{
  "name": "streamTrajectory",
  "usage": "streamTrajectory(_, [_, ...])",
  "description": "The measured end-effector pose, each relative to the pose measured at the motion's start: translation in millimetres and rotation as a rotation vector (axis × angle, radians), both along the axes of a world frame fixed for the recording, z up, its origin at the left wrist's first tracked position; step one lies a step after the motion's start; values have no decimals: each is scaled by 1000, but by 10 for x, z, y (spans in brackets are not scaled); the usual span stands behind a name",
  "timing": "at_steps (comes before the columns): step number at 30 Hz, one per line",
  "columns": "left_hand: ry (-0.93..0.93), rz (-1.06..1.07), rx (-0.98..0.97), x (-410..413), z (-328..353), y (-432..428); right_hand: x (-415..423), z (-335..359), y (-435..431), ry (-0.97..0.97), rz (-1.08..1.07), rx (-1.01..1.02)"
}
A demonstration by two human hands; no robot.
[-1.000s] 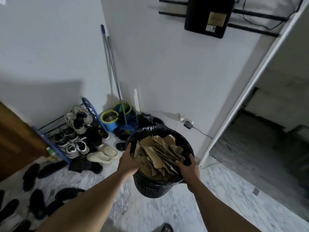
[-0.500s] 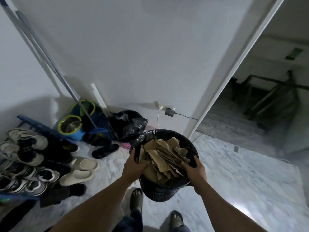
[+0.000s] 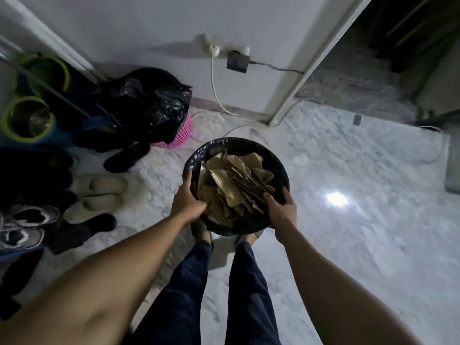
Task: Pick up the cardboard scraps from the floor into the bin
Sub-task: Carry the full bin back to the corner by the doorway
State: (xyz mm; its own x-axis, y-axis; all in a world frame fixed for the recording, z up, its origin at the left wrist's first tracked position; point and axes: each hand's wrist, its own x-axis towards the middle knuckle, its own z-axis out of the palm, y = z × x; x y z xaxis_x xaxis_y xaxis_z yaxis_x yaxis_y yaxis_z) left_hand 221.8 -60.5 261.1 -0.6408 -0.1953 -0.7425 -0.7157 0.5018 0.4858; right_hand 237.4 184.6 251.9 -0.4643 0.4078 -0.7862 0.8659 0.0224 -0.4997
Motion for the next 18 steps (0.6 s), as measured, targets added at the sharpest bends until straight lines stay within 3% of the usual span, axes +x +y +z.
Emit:
streamTrajectory(9, [7,49,-11,-394,-1858,79,-351,-1907,120,13,6,-42])
streamTrajectory(18, [149,-6,18,-1129,-2704,150,-999,-2748,349,225,38,-40])
